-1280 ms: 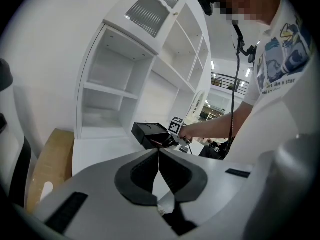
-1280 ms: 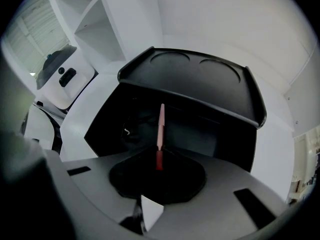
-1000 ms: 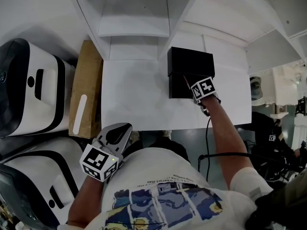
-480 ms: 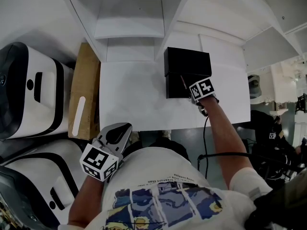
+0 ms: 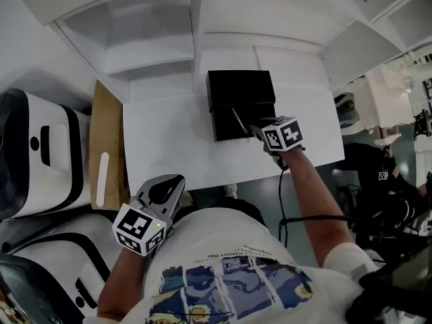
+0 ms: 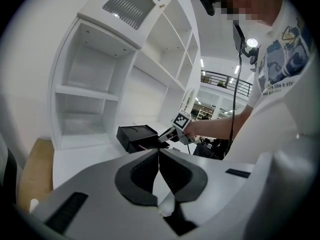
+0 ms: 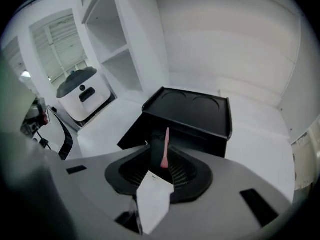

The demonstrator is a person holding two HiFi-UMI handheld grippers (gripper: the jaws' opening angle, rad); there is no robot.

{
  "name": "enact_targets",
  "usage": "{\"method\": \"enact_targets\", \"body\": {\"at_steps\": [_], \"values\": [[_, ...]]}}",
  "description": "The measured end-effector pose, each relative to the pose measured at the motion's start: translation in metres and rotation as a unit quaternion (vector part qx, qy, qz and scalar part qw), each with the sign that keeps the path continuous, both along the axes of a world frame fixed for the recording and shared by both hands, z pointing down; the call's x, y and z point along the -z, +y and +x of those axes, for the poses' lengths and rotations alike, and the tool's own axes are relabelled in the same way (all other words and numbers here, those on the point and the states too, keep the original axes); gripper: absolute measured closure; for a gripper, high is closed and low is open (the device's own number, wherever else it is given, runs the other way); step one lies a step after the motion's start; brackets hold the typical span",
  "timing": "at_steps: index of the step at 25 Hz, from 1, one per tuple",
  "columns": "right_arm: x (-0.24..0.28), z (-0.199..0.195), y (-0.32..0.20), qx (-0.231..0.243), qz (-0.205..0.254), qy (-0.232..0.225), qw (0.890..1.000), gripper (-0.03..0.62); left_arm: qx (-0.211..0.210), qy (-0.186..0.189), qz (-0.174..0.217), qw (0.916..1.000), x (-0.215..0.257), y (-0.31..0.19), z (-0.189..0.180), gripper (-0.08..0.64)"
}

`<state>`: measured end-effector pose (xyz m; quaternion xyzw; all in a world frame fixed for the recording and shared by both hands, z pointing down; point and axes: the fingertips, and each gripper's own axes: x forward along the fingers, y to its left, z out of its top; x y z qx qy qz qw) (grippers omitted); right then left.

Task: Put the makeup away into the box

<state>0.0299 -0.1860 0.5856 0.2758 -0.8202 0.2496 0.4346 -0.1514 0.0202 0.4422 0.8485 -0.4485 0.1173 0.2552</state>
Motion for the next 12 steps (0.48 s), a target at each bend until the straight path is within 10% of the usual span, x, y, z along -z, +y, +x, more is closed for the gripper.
{"method": "enact_targets", "body": {"at_steps": [12], "values": [[0.029, 0.098, 0.028, -0.057, 0.061, -0.028, 0.996, 0.433, -0.057, -0.007, 0.016, 0.9983, 0.011, -0.031, 0.06, 0.545]]}}
